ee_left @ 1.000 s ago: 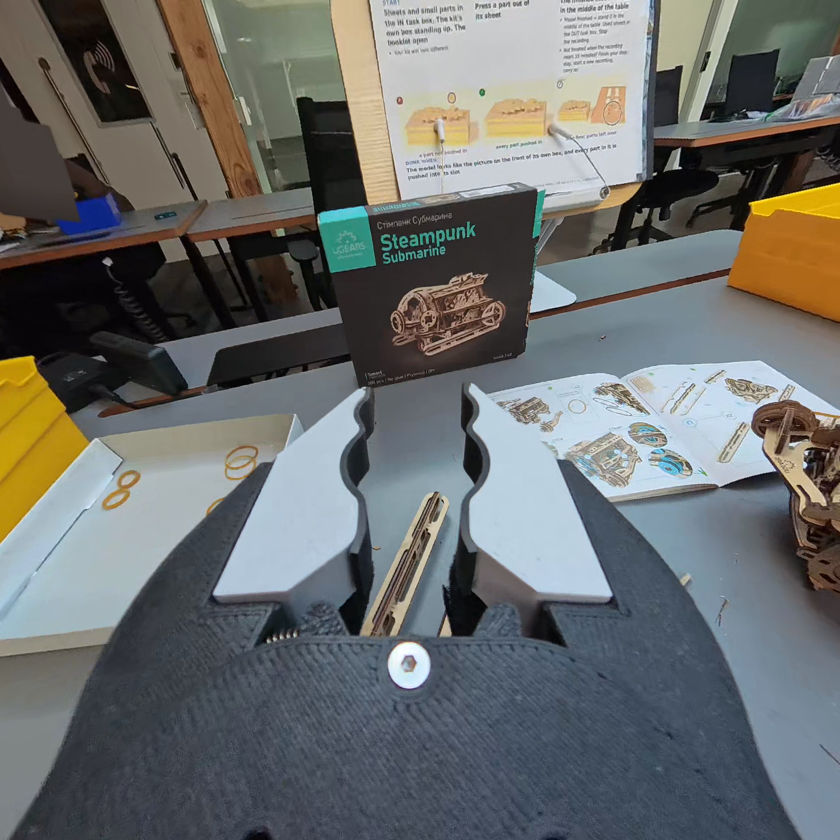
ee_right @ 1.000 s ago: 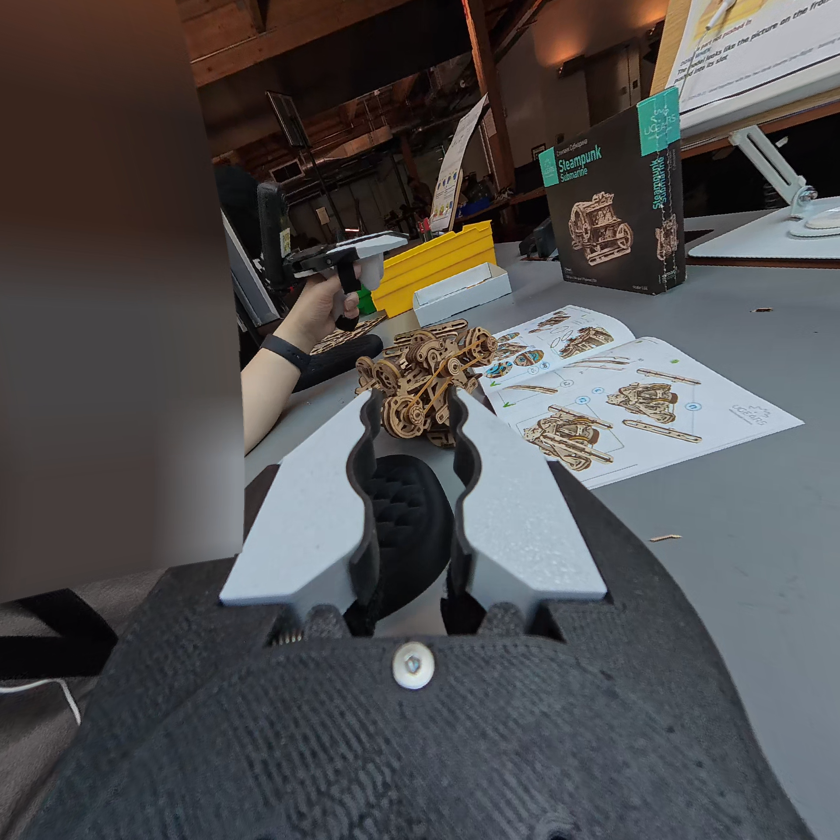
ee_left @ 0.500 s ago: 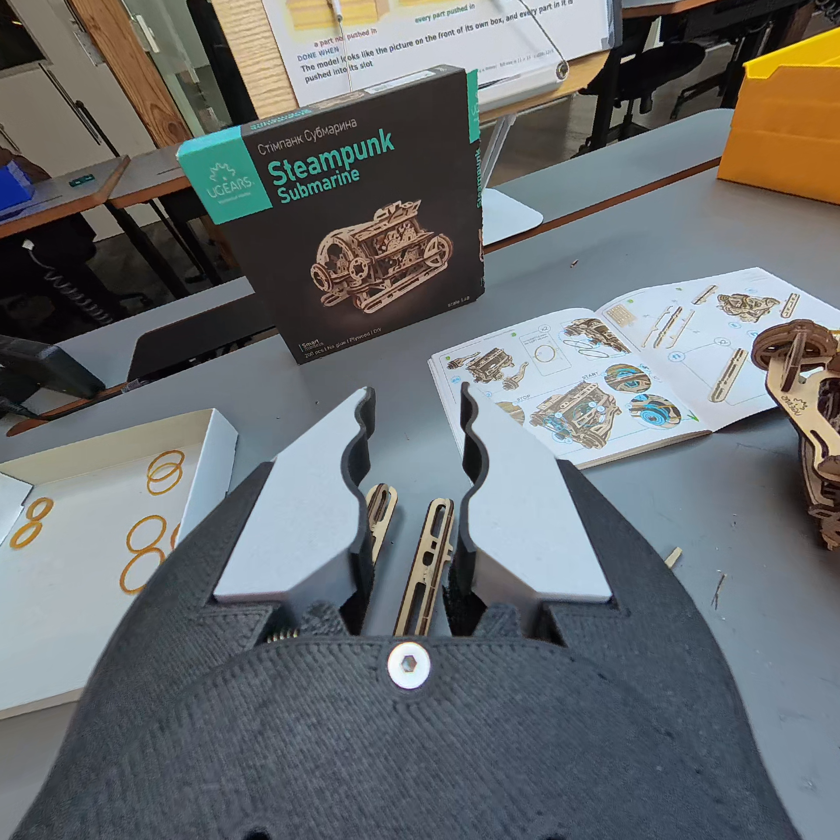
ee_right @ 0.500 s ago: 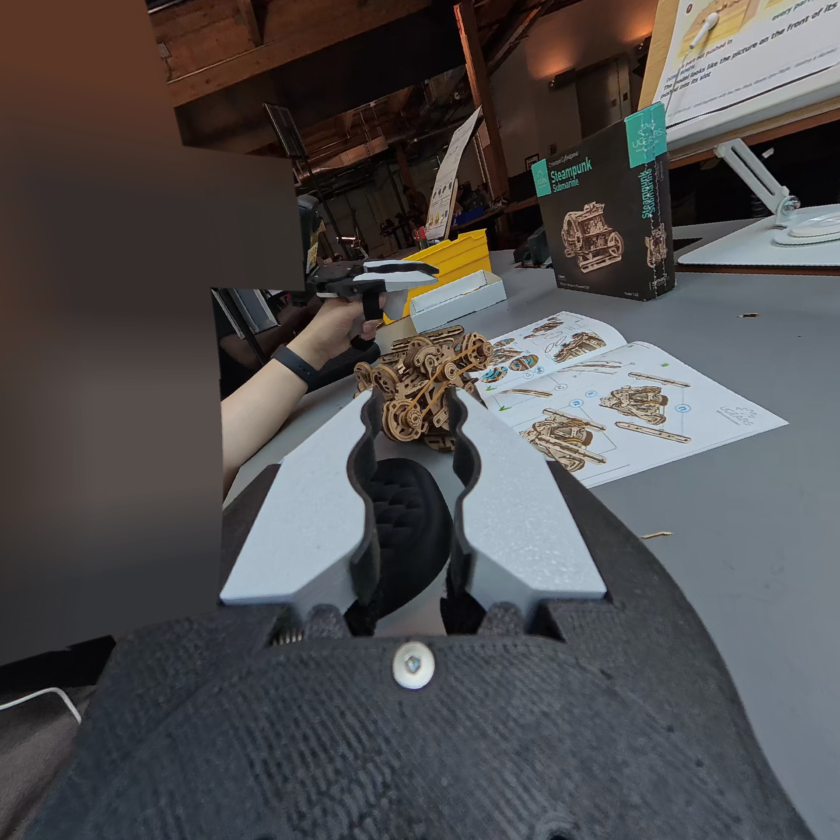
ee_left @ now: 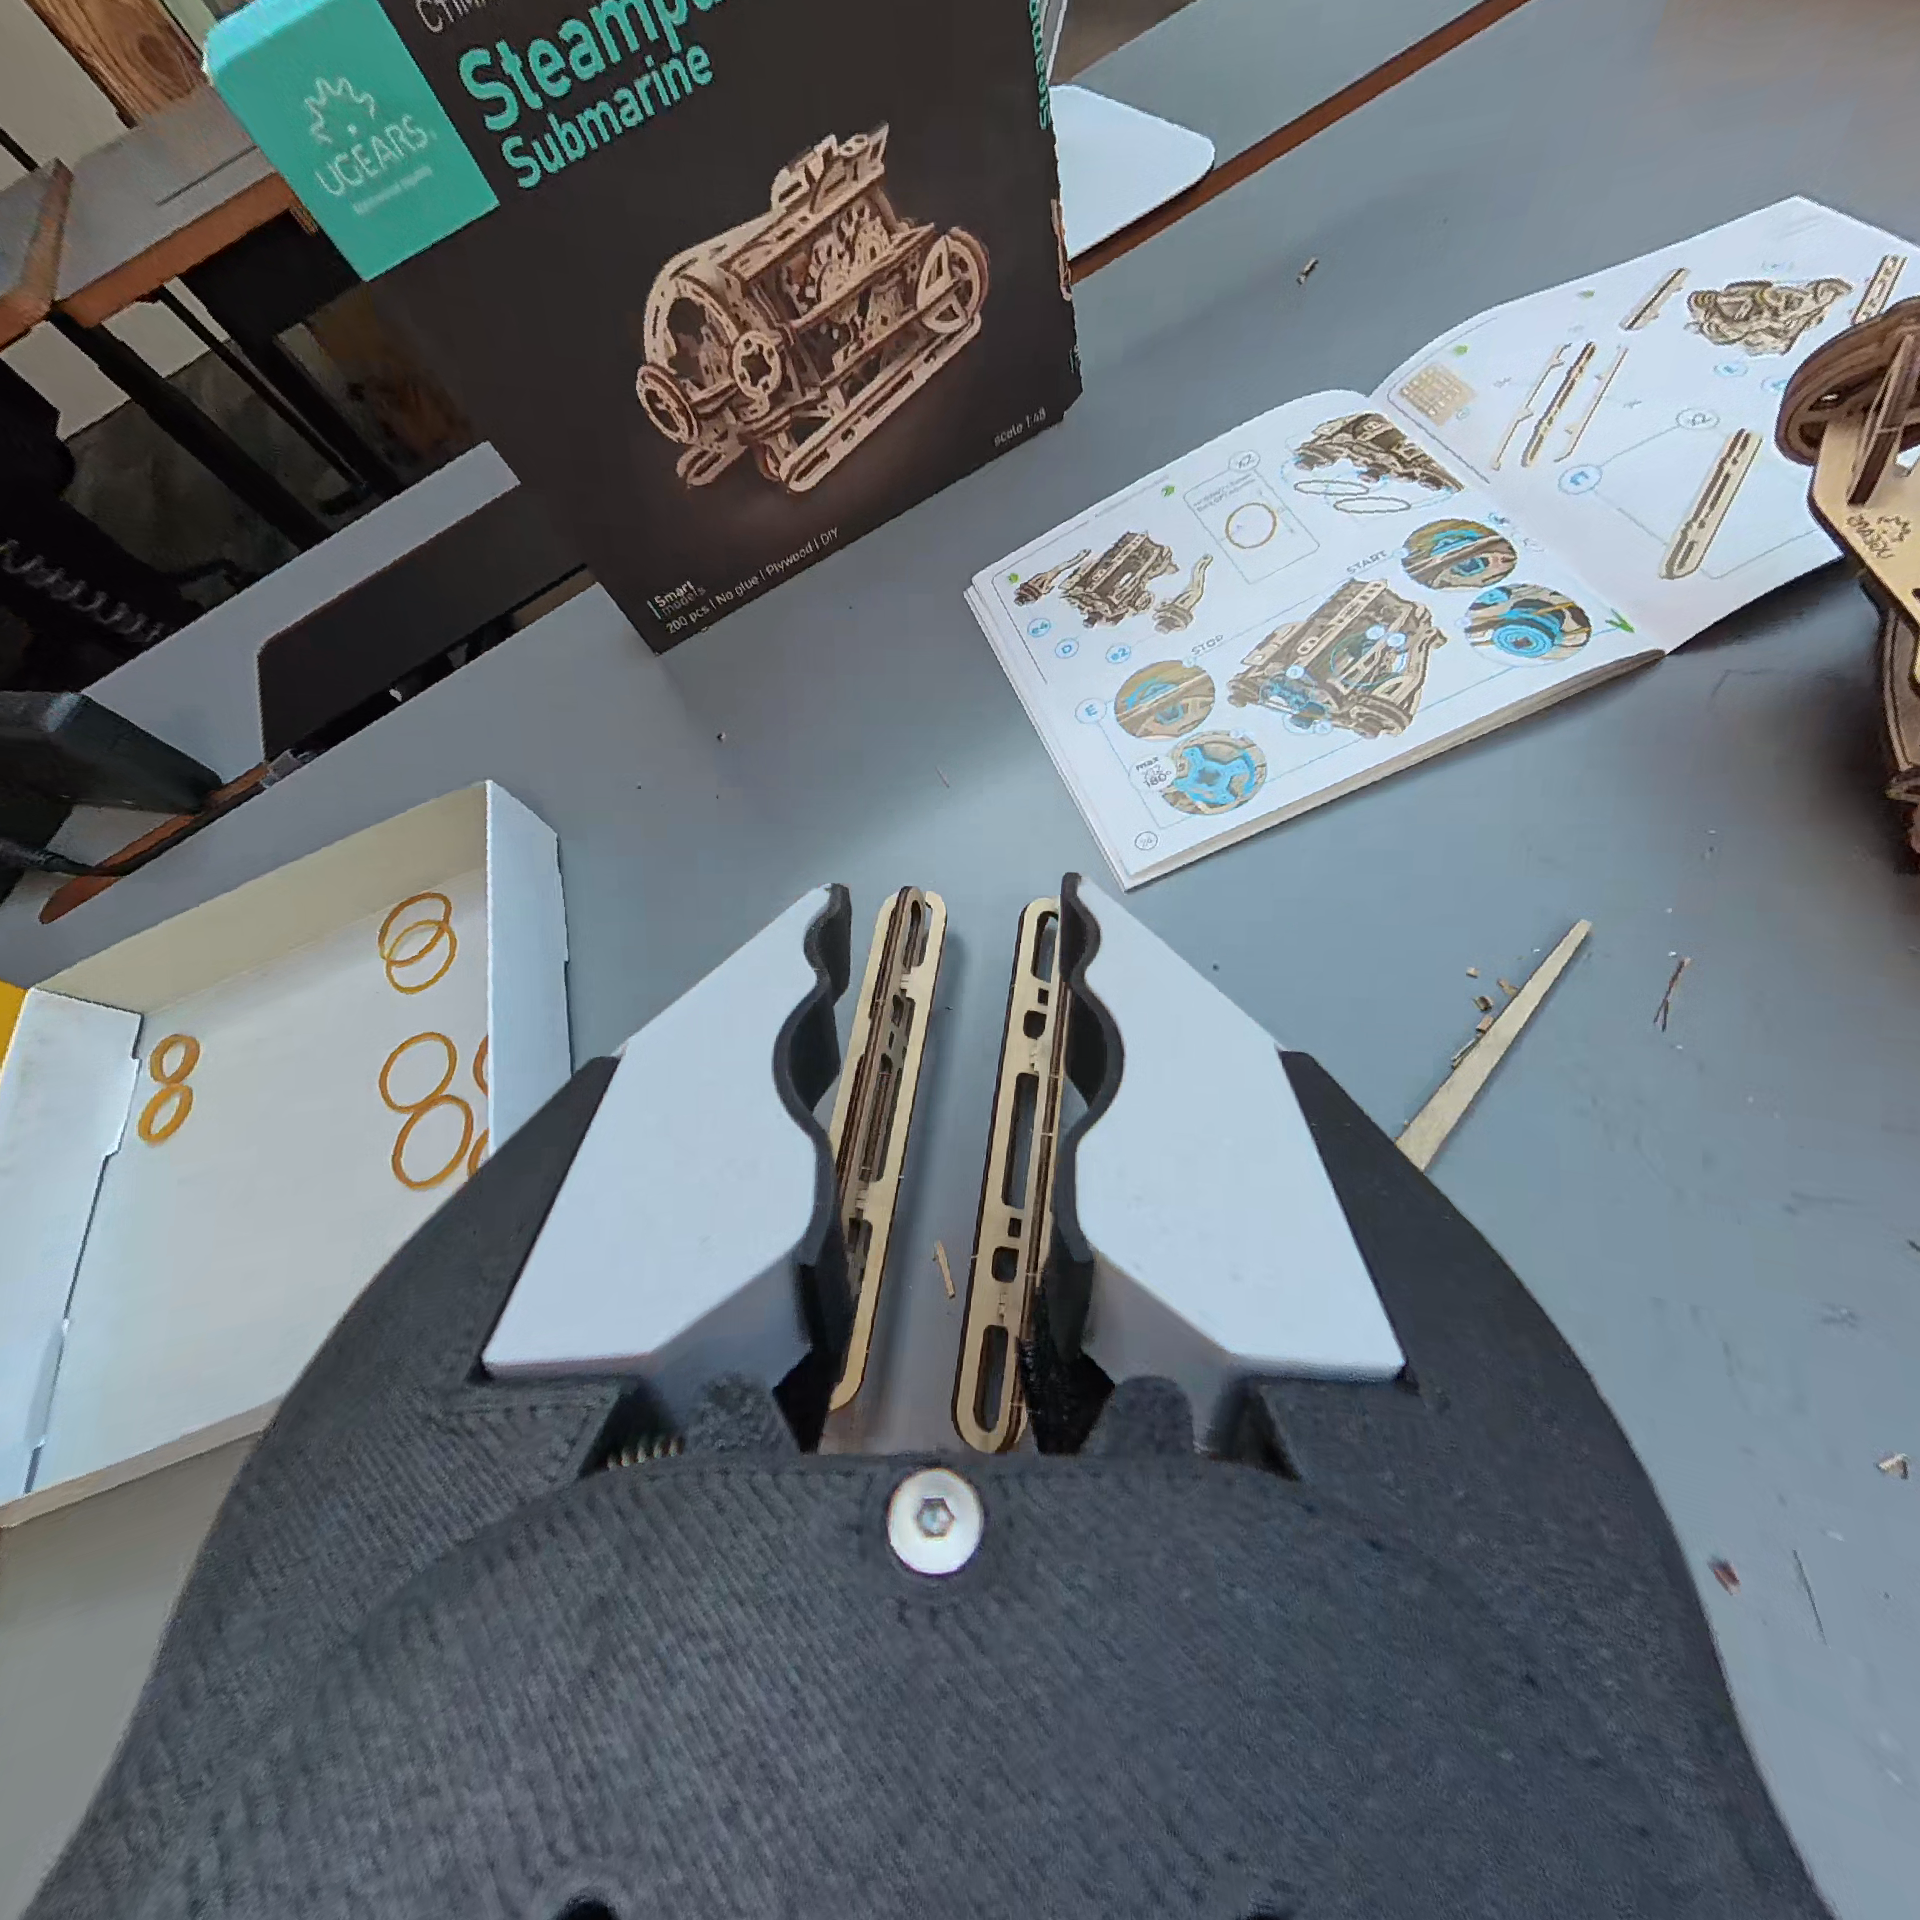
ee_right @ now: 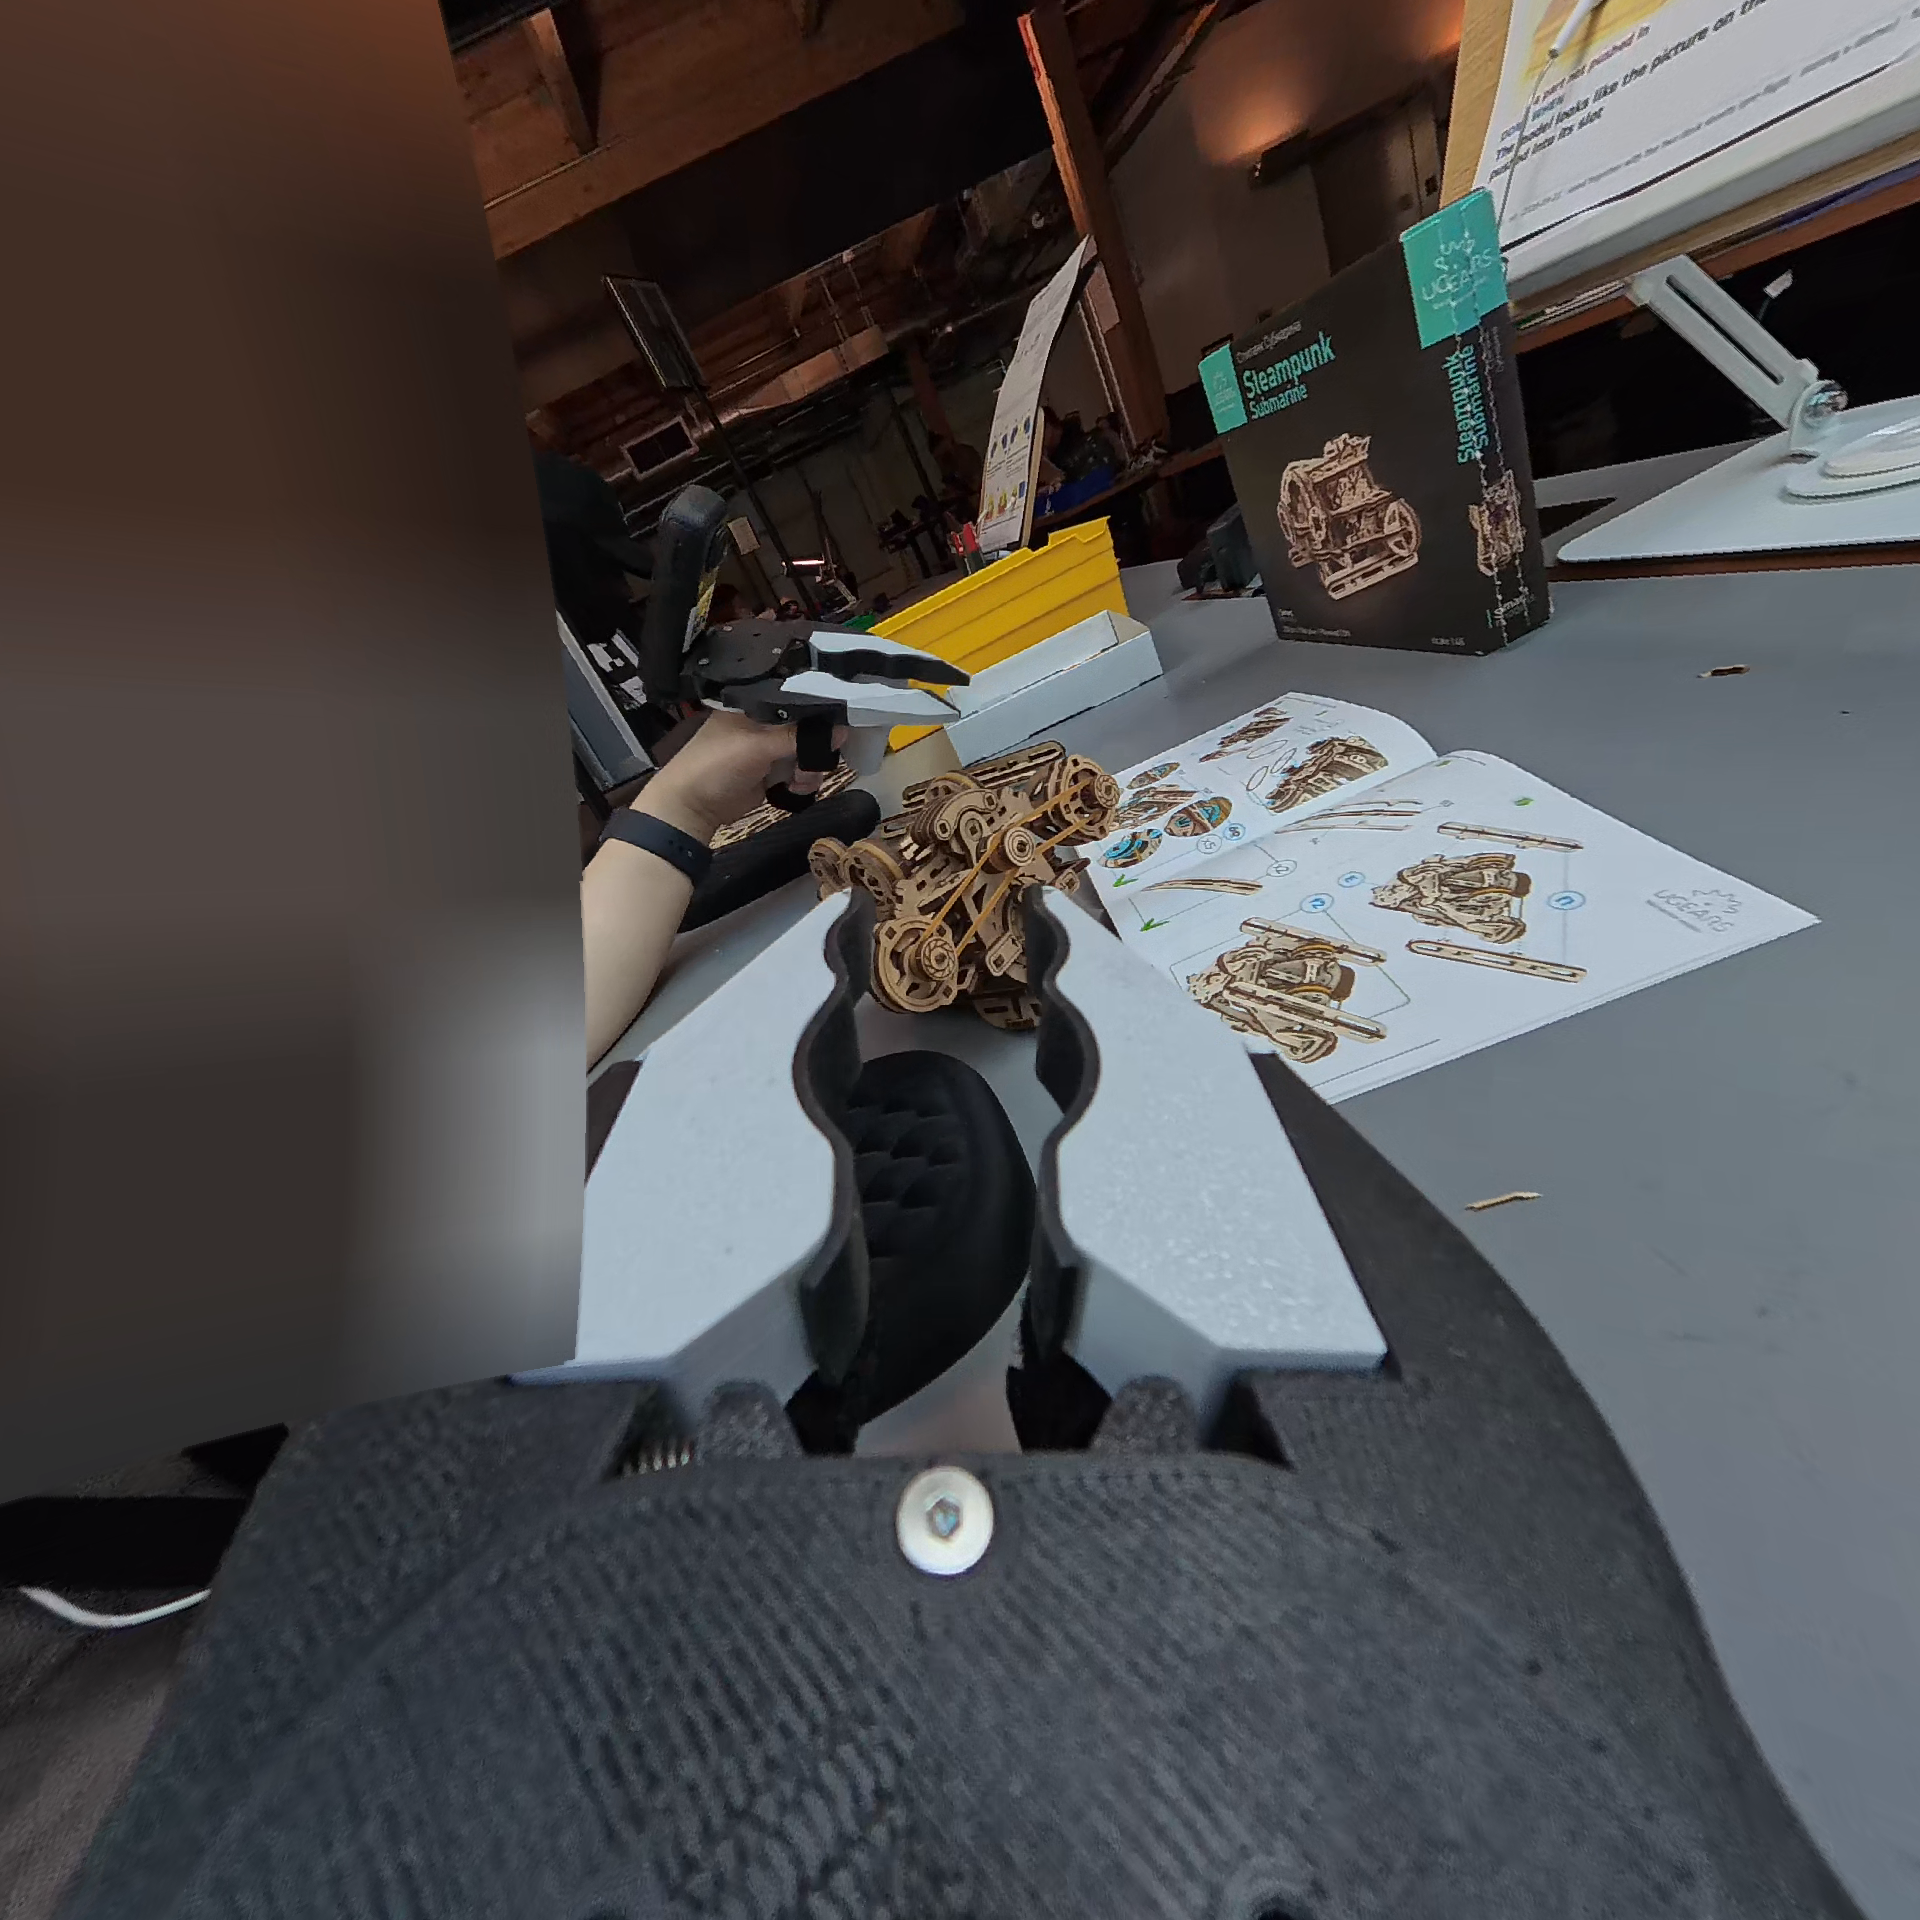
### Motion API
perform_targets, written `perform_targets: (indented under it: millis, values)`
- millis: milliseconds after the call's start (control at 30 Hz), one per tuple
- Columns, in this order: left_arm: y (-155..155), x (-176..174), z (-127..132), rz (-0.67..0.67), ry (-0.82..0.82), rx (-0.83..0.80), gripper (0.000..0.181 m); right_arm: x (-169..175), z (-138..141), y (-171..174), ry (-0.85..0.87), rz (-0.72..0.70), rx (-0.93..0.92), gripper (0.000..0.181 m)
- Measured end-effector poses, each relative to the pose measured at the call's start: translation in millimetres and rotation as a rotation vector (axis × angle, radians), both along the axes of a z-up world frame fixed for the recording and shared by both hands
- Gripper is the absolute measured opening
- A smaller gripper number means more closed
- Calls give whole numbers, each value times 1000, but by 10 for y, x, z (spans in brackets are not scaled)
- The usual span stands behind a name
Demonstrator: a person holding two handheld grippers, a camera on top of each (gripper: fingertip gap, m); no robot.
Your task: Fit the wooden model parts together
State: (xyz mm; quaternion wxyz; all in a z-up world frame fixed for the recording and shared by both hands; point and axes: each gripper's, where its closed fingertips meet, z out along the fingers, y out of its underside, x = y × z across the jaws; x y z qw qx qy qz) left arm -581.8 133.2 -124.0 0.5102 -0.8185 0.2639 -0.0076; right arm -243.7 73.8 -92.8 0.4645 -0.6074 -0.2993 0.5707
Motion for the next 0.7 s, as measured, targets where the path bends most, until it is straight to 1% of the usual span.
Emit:
perform_targets:
  millis: [133, 300, 567, 700]
  values:
    - [-98, -56, -51, -5, 13, -35, 35, -12, -1, -10, -4, 4, 8, 26]
    - [-99, -91, -80, 5, -8, -46, 34, -4, 3, 0, 4, 3, -1, 26]
    - [-104, -122, -50, 15, -51, -39, 34, -15, 0, -18, 0, 11, 3, 26]
    - [-144, -144, -83, 15, -74, -66, 32, -14, -1, -14, 2, 13, -2, 26]
